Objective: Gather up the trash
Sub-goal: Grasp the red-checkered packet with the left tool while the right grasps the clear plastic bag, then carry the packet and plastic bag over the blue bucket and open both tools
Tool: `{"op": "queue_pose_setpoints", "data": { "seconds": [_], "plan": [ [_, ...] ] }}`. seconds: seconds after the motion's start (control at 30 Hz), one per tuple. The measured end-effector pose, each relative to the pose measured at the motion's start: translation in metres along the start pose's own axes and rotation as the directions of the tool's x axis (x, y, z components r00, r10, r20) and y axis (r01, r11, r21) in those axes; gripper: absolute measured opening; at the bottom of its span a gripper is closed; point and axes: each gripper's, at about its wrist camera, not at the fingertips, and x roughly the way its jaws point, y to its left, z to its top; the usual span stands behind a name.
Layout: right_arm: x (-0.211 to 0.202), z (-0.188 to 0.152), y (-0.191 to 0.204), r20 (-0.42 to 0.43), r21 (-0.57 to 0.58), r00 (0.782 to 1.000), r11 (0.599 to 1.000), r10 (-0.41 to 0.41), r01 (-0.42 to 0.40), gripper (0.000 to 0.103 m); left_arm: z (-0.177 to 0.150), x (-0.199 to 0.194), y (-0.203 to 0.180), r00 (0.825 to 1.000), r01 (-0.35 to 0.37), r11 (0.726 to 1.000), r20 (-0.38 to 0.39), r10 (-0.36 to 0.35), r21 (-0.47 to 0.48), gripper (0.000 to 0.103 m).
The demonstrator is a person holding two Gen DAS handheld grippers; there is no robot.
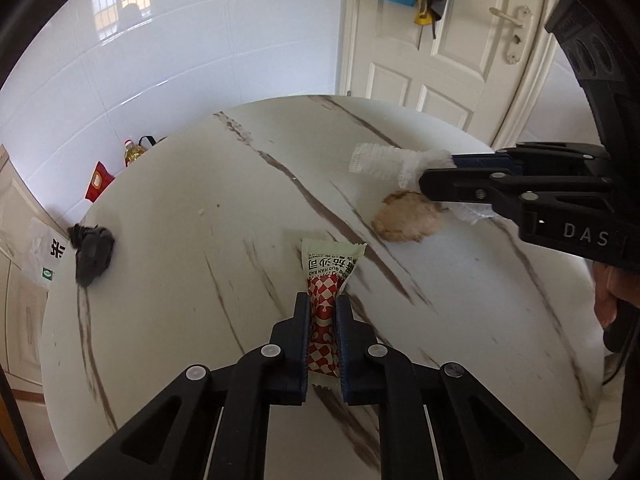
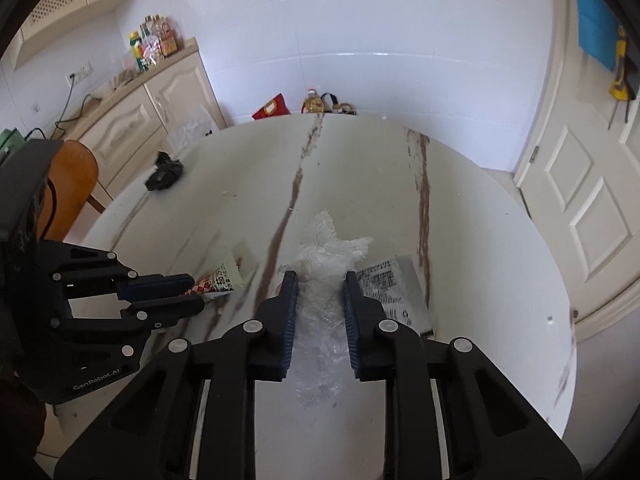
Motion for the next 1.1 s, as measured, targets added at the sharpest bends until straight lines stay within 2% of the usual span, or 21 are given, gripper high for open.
{"op": "queue_pose_setpoints", "data": {
  "seconds": [0.17, 0.3, 0.47, 0.6, 0.83, 0.93, 1.1],
  "plan": [
    [-0.037, -0.012, 0.005, 0.046, 0.011, 0.999, 1.000, 0.005, -0.005, 0.020, -0.013, -0.043, -0.011, 0.999, 0.022, 1.000, 0.040, -0.022, -0.007, 0.008],
    [-0.077, -0.030, 0.001, 0.089, 0.041, 0.996, 0.999, 0.012, -0.016, 0.020, -0.022, -0.084, -0.037, 0.994, 0.052, 0.998, 0.096, -0.054, 0.026, 0.008],
    [-0.136, -0.067, -0.014, 0.147, 0.085, 0.989, 0.996, -0.010, -0.002, 0.020, -0.040, -0.134, -0.088, 0.979, 0.084, 0.991, 0.174, -0.101, 0.102, 0.008],
    [-0.183, -0.109, -0.036, 0.184, 0.141, 0.982, 0.990, -0.044, 0.018, 0.020, -0.055, -0.153, -0.151, 0.972, 0.119, 0.976, 0.178, -0.152, 0.185, 0.008],
    [-0.242, -0.192, -0.090, 0.199, 0.270, 0.972, 0.960, -0.125, 0.069, 0.020, -0.062, -0.137, -0.251, 0.964, 0.199, 0.938, 0.113, -0.239, 0.285, 0.008],
    [-0.252, -0.224, -0.118, 0.184, 0.325, 0.971, 0.942, -0.151, 0.085, 0.020, -0.061, -0.111, -0.287, 0.962, 0.240, 0.921, 0.052, -0.268, 0.307, 0.008],
    [-0.241, -0.264, -0.165, 0.142, 0.408, 0.977, 0.909, -0.160, 0.089, 0.020, -0.052, -0.051, -0.321, 0.960, 0.280, 0.912, -0.062, -0.274, 0.301, 0.008]
  ]
}}
